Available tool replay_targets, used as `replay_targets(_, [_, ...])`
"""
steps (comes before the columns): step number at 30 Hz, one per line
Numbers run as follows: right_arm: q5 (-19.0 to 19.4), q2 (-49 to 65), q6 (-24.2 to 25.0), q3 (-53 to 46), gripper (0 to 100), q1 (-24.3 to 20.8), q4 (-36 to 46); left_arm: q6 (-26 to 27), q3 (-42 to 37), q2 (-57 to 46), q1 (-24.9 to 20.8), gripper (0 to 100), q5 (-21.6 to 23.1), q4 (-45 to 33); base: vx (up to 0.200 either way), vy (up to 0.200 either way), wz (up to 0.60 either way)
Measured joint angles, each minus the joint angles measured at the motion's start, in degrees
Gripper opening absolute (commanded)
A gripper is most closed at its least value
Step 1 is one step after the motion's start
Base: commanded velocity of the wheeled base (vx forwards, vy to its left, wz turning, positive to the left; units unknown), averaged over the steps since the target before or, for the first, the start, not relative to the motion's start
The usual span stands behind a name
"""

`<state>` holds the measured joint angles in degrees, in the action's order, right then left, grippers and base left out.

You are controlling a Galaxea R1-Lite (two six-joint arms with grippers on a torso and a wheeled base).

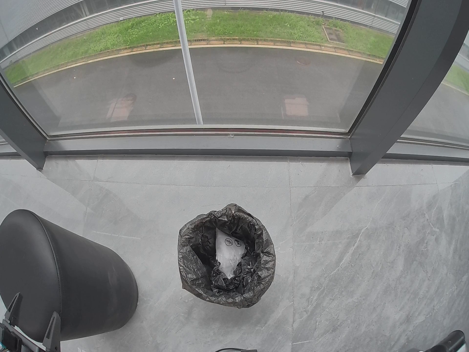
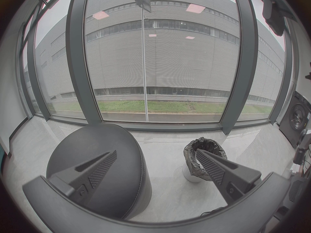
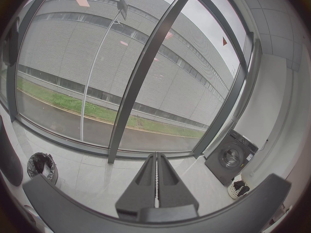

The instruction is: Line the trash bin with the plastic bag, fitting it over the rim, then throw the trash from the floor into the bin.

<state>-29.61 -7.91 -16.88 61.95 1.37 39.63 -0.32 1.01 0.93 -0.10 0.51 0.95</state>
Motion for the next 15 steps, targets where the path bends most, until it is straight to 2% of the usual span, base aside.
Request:
replay_targets(8, [1.1,5.7,3.4,-15.2,0,-1.1,-9.4,0.0,0.0,0.0,0.0,100,0.0,0.0,0.0,0.0,0.0])
replay_targets(15, [3.6,6.9,4.9,-33.0,0,-1.3,-25.0,0.0,0.0,0.0,0.0,100,0.0,0.0,0.0,0.0,0.0])
